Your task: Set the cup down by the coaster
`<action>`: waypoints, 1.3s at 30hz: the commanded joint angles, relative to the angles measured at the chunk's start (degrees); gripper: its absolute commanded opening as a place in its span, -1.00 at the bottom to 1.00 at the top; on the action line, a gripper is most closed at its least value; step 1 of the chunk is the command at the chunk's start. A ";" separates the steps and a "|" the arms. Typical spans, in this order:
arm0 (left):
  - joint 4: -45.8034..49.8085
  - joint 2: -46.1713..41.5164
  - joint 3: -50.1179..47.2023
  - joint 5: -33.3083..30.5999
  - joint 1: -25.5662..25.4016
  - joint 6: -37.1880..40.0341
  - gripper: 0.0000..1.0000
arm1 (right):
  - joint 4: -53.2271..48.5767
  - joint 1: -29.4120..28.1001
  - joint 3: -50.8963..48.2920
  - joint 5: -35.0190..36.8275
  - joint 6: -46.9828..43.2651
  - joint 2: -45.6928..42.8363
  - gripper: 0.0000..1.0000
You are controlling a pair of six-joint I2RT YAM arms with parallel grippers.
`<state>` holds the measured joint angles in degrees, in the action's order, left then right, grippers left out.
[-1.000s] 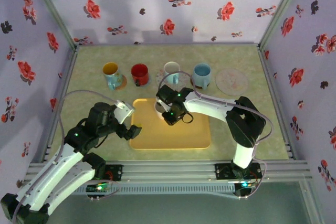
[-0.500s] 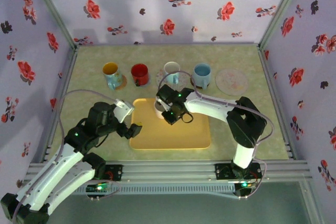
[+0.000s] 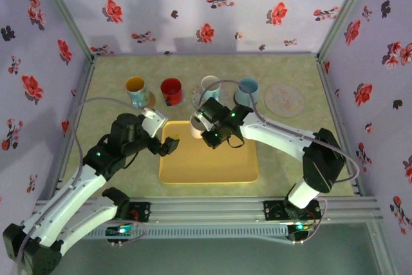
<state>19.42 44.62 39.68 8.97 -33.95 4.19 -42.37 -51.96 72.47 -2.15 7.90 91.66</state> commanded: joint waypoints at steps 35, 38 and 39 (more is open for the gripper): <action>-32.31 31.61 10.76 2.70 -6.91 0.32 1.00 | -8.68 31.08 0.89 12.06 3.49 -15.51 -1.00; -33.45 33.17 11.27 3.07 -7.20 -0.32 0.99 | -8.57 33.92 0.29 12.22 4.03 -15.46 -1.00; -33.61 33.62 11.40 3.06 -7.32 -0.40 1.00 | -8.45 34.88 0.12 12.36 4.11 -15.40 -1.00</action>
<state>-10.79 77.10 49.25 10.74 -40.69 4.38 -52.58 -19.09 72.79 7.77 10.52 78.30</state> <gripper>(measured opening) 0.994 0.183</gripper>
